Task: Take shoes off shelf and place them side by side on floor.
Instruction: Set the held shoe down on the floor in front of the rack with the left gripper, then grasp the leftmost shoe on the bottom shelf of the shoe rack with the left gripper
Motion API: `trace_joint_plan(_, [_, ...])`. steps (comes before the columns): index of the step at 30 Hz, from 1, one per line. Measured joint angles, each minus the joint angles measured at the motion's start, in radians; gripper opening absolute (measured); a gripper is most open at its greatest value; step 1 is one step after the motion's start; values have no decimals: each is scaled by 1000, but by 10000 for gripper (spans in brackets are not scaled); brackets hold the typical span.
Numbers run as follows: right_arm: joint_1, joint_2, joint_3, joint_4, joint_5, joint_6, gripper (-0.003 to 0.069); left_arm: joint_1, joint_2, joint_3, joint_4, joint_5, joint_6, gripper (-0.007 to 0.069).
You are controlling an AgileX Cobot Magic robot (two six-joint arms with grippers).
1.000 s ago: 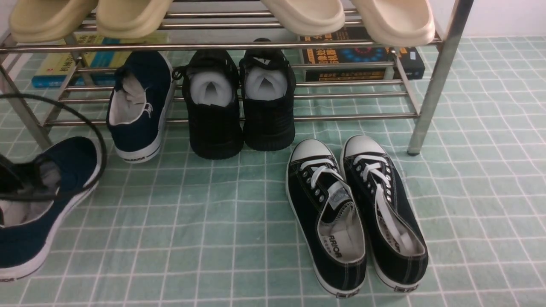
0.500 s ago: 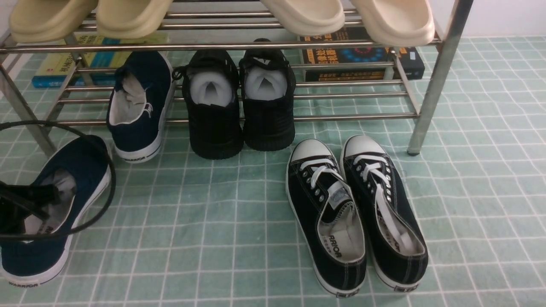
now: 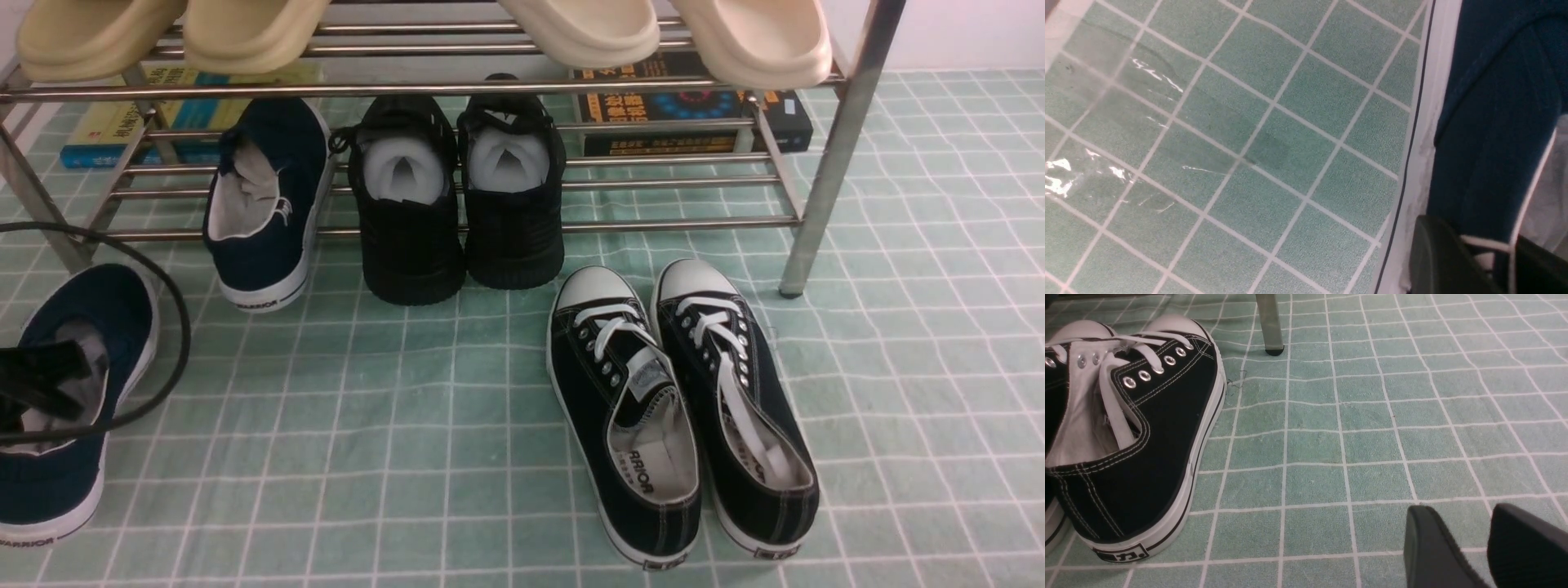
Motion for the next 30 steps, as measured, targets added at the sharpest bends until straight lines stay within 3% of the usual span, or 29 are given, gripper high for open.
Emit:
trace_joint_plan(6, [0,0,0,0,0,0,239,0,-7,-4,19,26,-20,338])
trace_joint_plan(10, [0,0,0,0,0,0,239,0,-31,-36,21,69,-19,382])
trace_joint_plan(14, [0,0,0,0,0,0,239,0,-58,-125,18,168,0,330])
trace_joint_plan(15, [0,0,0,0,0,0,239,0,-63,-179,0,231,38,261])
trace_joint_plan(16, [0,0,0,0,0,0,239,0,-63,-179,0,231,38,261])
trace_joint_plan(19, [0,0,0,0,0,0,239,0,-59,-296,-95,340,170,66])
trace_joint_plan(21, [0,0,0,0,0,0,239,0,-46,-360,-185,375,251,15])
trace_joint_plan(30, [0,0,0,0,0,0,239,0,133,-505,-490,389,402,28])
